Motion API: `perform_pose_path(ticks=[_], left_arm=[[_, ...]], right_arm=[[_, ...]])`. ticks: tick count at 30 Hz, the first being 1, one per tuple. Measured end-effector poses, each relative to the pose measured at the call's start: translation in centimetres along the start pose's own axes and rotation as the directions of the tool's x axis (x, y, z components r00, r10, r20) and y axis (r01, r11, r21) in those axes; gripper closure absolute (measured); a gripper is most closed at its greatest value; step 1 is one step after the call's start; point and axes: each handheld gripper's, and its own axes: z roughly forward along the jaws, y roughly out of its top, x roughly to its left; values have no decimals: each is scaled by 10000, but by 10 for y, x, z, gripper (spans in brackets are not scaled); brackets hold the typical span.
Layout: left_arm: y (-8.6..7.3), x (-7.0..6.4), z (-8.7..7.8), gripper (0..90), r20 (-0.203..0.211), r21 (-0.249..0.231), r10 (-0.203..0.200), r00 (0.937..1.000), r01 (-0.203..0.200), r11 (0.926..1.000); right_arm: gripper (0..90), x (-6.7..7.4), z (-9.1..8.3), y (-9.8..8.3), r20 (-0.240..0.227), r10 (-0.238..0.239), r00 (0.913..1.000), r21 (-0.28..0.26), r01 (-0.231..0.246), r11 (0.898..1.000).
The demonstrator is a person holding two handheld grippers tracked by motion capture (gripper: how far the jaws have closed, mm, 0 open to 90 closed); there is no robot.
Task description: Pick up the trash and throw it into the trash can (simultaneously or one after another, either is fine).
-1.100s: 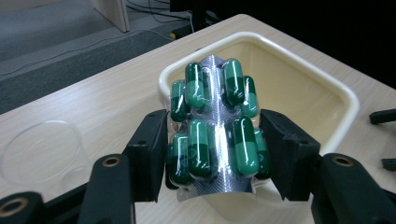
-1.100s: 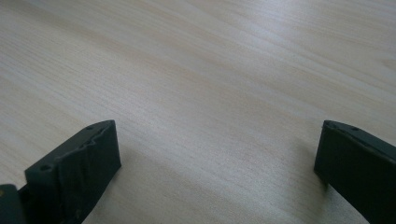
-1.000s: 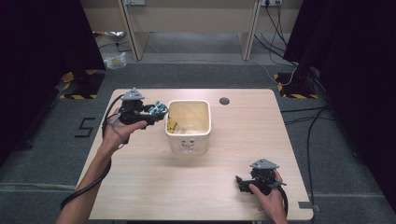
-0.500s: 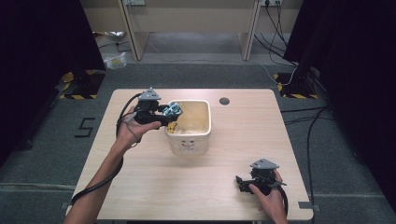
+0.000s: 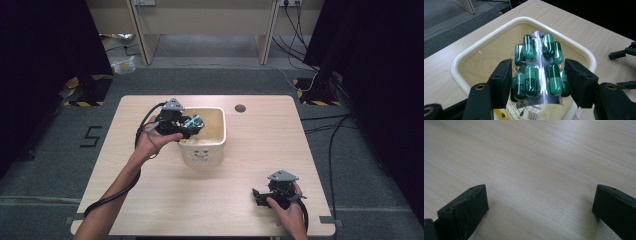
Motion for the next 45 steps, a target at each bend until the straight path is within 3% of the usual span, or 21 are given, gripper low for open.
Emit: perform_pose_path(ticks=[20,27,45], left_arm=[[1,-4,23,293,-24,520,-9,10000,10,9986],[2,-4,22,232,74,317,-135,9999,133,9994],[4,-1,14,196,69,77,-260,9996,260,9996]], right_arm=[[4,0,0,0,-29,-26,10000,-3,26,10000],[4,0,0,0,-28,-27,10000,2,27,10000],[4,0,0,0,-25,-36,10000,0,36,10000]])
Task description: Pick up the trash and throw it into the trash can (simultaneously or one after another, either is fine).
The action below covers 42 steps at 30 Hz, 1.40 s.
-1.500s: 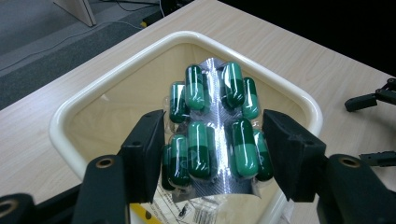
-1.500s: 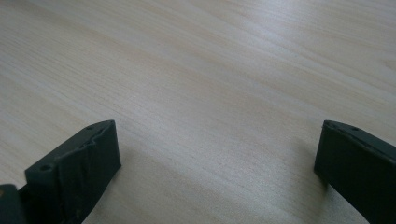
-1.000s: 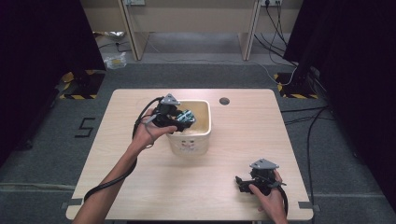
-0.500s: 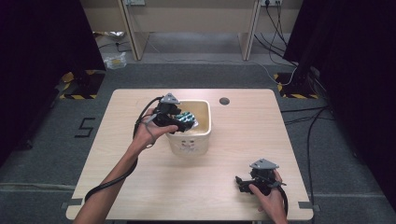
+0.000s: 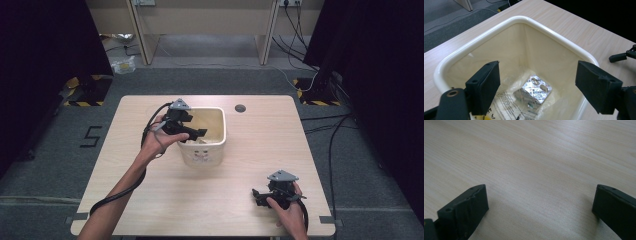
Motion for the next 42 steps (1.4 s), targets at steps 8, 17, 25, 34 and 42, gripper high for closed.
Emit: perform_pose_path(ticks=[8,17,25,34,42], left_arm=[[0,16,-19,201,-501,-266,-261,9984,248,9993],[-12,44,-50,207,-1009,-615,-822,9915,762,9952],[-28,64,-62,218,-1291,-737,-1287,9832,1199,9900],[-46,83,-62,235,-1674,-640,-1689,9713,1602,9850],[-56,91,-52,249,-2091,-443,-1568,9652,1508,9876]], right_arm=[[4,0,0,0,-2,1,10000,1,-1,10000],[4,0,0,0,0,2,10000,1,-2,10000],[4,0,0,0,-4,5,10000,3,-5,10000],[4,0,0,0,-6,3,10000,5,-3,10000],[4,0,0,0,0,2,10000,3,-2,10000]])
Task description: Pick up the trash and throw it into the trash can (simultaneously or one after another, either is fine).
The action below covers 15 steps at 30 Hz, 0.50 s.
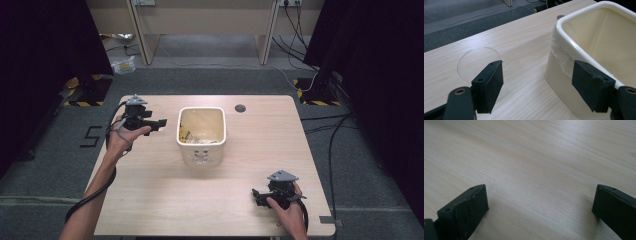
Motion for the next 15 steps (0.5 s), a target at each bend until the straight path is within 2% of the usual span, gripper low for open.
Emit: perform_pose_path(ticks=[3,11,15], left_arm=[[-2,2,6,260,-132,91,53,9999,-51,9999],[-5,10,18,315,-140,135,-184,9997,186,9997],[-6,14,25,339,-308,237,-144,9994,151,9996]], right_arm=[[4,0,0,0,-6,4,10000,1,-4,10000],[4,0,0,0,-6,4,10000,1,-4,10000],[4,0,0,0,-5,2,10000,1,-2,10000]])
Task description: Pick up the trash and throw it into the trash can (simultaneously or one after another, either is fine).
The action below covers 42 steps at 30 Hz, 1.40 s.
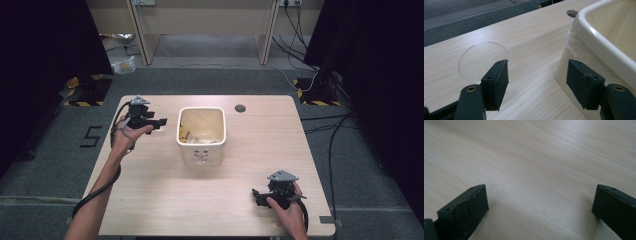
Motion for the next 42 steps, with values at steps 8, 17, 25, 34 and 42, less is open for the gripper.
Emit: perform_pose_path(ticks=[8,17,25,34,42], left_arm=[[-2,7,12,398,-508,106,165,9986,-160,9998],[-4,13,23,485,-992,145,550,9935,-538,9984],[-5,17,33,542,-1117,183,747,9909,-731,9972],[-4,20,45,589,-1306,376,962,9867,-921,9950],[-9,25,53,700,-1558,524,1092,9817,-1022,9934]], right_arm=[[4,0,0,0,7,11,10000,3,-11,10000],[4,0,0,0,7,-1,10000,-5,1,10000],[3,0,0,0,7,-1,10000,-2,1,10000],[3,0,0,0,4,-7,10000,-3,7,10000],[3,0,0,0,7,-2,10000,2,2,10000]])
